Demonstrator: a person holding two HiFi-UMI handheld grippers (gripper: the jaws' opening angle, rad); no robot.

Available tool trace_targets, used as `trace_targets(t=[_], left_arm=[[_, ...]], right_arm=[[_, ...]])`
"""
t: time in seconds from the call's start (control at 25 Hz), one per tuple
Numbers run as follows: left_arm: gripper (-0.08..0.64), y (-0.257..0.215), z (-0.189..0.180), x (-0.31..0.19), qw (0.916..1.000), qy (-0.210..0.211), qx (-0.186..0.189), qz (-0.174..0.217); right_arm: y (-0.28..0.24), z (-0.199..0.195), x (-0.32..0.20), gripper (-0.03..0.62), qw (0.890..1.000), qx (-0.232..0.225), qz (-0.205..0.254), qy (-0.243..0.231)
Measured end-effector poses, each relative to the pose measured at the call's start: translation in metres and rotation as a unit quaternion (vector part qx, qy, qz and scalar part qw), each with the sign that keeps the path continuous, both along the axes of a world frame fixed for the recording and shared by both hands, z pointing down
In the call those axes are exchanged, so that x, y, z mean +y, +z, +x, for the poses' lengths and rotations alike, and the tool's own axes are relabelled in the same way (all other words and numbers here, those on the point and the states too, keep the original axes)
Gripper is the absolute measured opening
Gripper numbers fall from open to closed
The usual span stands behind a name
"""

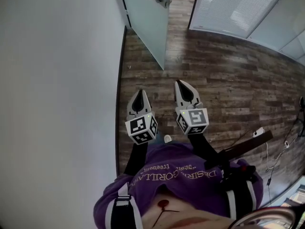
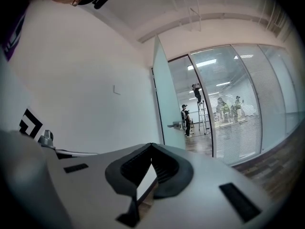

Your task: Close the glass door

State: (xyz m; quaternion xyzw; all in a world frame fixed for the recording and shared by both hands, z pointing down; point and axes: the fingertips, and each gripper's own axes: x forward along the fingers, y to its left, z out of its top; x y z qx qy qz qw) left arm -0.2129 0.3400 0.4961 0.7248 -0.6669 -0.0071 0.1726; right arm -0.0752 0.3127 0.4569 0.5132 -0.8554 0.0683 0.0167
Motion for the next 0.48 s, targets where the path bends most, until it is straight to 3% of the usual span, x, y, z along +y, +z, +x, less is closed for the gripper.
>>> trace_targets(t=[0.48], left_arm=[[0.002, -0.016, -0.044, -0.111, 0.9995, 0.030, 0.003, 0.010]], right_arm=[[-0.019, -0.046, -0.100, -0.003, 1.000, 0.002, 0.013, 0.026]])
